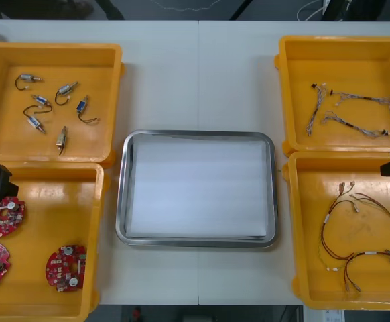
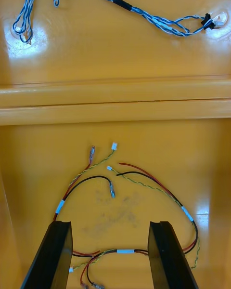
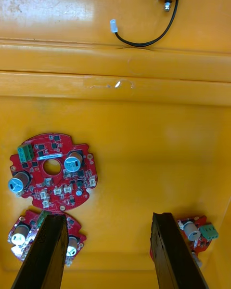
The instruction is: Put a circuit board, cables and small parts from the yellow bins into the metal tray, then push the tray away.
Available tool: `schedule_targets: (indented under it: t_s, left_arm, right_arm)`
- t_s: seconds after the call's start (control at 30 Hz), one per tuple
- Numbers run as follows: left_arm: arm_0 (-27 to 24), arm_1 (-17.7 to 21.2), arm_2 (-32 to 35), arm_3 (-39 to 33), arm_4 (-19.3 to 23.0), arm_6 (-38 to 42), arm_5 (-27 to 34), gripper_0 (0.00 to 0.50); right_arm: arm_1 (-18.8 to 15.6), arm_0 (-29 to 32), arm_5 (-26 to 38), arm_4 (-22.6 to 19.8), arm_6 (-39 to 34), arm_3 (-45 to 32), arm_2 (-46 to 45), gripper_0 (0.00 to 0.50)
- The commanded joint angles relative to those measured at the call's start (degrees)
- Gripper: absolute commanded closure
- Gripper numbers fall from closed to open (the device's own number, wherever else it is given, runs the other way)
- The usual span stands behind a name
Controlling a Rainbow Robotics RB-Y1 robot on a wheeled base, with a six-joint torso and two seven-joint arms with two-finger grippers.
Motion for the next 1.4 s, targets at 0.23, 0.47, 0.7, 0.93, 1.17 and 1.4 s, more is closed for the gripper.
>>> schedule_targets:
  t_s: [0.23,0.47,0.7,0.93,1.17,1.4]
  left_arm:
    - [12.41,4.58,1.78,-5.71,2.01,-3.82,-9.57,0.0]
    - [19.88,7.57,1.78,-7.2,3.33,-6.55,-16.6,0.0]
    - [27.09,10.2,1.69,-7.11,4.03,-10.59,-23.89,0.0]
    - [32.19,11.96,1.08,-7.11,4.03,-12.09,-28.03,0.0]
    - [33.24,12.66,-1.91,-6.59,2.27,-12.61,-30.57,0.0]
    - [32.8,13.1,-5.25,-4.56,0.25,-12.61,-32.77,0.0]
  right_arm:
    - [-4.15,10.03,-11.26,-0.31,6.07,-1.83,-0.88,0.047]
    - [-5.64,14.96,-15.13,-0.13,7.65,0.37,-0.26,0.047]
    - [-8.1,19.79,-21.98,-3.56,8.88,3.8,-0.26,0.048]
    - [-9.16,21.81,-24.97,-3.83,10.37,6.08,0.53,0.046]
    - [-11.0,21.55,-29.63,-3.83,11.52,9.95,4.92,0.047]
    - [-11.71,19.0,-32.97,-3.56,12.84,14.08,9.93,0.046]
